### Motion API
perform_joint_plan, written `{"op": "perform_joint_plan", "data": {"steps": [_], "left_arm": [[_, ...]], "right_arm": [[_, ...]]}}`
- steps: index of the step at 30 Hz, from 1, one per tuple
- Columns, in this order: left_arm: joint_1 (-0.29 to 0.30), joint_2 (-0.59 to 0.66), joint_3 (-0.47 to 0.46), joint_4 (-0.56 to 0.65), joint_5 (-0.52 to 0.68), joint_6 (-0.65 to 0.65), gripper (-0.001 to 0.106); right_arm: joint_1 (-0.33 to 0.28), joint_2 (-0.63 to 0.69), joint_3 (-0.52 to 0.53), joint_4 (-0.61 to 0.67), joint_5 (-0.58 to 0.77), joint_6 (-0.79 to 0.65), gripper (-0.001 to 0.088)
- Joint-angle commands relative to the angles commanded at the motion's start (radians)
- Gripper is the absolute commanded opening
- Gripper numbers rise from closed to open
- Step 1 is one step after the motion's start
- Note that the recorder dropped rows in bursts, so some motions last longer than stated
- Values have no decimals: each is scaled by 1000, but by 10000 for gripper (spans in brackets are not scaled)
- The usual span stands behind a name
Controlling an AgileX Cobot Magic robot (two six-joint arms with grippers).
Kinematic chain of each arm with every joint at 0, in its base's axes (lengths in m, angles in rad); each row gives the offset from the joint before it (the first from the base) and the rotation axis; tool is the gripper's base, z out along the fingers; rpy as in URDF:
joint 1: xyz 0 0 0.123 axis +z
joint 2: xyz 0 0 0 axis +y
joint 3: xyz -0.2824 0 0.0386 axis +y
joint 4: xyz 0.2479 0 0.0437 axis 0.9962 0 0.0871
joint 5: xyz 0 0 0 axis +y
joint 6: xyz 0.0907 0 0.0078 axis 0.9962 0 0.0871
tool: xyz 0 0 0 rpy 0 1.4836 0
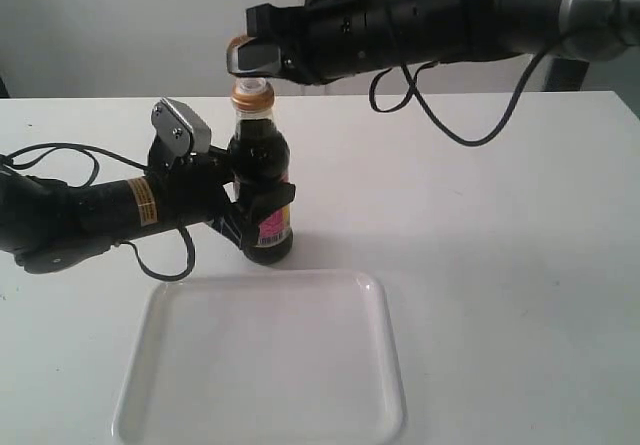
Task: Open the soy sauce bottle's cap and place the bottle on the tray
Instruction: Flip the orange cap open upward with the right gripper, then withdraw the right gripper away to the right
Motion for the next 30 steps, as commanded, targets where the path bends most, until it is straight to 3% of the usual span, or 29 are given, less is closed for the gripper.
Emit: {"op": "perform_joint_plan", "data": {"steps": [8,18,27,30], "left_arm": [[0,0,0,0,0,0,0],[0,0,0,19,2,-2,0],[0,0,0,35,2,-2,0],[0,-6,0,31,2,-5,0]], "right_arm": [[-39,-11,-13,-62,-67,33,0],[-47,-108,-11,-666,-166,391,0],[-51,-219,55,-1361,-148,921,0],[-78,-244,99,-1419,-127,962,0]]}}
